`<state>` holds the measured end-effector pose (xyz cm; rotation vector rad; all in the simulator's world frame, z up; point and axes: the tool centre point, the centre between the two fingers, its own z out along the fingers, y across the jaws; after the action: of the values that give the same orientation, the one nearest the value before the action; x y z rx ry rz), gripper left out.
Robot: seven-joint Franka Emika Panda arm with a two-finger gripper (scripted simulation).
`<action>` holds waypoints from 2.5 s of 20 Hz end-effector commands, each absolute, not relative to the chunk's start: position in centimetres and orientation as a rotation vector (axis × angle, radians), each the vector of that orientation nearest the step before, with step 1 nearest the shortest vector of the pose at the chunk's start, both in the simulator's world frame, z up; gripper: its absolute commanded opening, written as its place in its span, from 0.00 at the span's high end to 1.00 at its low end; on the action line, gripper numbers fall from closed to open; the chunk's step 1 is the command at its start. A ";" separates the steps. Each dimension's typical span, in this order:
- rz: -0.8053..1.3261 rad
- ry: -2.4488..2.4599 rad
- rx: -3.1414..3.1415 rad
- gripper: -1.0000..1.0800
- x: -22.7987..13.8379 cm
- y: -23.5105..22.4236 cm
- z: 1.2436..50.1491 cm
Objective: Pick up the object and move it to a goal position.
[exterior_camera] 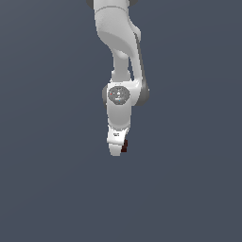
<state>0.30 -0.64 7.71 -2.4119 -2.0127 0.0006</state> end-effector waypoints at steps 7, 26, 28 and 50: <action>0.000 -2.016 -2.409 0.04 0.2 -0.6 5.4; 0.000 -2.019 -2.407 1.00 0.3 -0.6 2.7; 0.000 -2.019 -2.407 1.00 0.3 -0.6 2.8; 0.001 -2.020 -2.407 1.00 -3.7 17.3 12.0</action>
<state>-3.38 15.79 11.11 -2.4052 -2.0215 0.0028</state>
